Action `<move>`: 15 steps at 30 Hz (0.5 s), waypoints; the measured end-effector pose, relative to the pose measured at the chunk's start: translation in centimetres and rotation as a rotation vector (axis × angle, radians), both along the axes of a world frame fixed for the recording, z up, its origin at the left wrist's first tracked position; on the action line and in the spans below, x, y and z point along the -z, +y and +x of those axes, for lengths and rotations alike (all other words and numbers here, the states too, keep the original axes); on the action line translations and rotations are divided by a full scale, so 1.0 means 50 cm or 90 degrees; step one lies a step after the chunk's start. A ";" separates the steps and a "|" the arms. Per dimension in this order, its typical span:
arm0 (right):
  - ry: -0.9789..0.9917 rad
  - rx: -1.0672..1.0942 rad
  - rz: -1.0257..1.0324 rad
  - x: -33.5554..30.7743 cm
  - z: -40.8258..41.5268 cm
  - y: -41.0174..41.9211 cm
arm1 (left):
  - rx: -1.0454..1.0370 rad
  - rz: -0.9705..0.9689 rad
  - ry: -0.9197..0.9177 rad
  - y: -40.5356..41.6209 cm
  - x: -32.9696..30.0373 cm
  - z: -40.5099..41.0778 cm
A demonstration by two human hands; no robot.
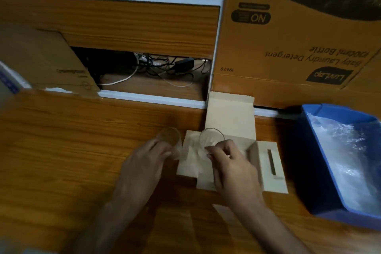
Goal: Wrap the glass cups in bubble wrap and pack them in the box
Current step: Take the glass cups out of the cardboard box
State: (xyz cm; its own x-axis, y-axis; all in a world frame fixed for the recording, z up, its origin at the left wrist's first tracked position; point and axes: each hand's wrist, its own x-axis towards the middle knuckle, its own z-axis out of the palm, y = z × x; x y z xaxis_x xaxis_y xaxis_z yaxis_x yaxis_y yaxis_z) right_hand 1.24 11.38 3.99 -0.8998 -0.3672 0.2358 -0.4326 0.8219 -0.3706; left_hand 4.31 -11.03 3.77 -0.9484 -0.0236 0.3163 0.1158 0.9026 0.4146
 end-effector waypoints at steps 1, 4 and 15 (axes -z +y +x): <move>-0.008 -0.019 -0.012 0.003 0.002 -0.027 | -0.010 -0.006 -0.001 -0.025 0.004 0.008; -0.031 -0.069 -0.024 0.007 0.007 -0.104 | -0.048 -0.007 -0.009 -0.101 0.026 0.031; -0.123 -0.146 0.025 0.086 0.004 -0.286 | -0.100 -0.030 -0.076 -0.253 0.127 0.058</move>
State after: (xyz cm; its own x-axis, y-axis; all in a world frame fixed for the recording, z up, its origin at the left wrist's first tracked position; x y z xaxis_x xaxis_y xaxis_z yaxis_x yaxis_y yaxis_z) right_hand 1.43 -2.93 -0.29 -0.8188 -0.5718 0.0501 -0.5336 0.7260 -0.4338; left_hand 7.19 -23.70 -2.60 -0.9651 -0.1622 0.2054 -0.0759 0.9245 0.3735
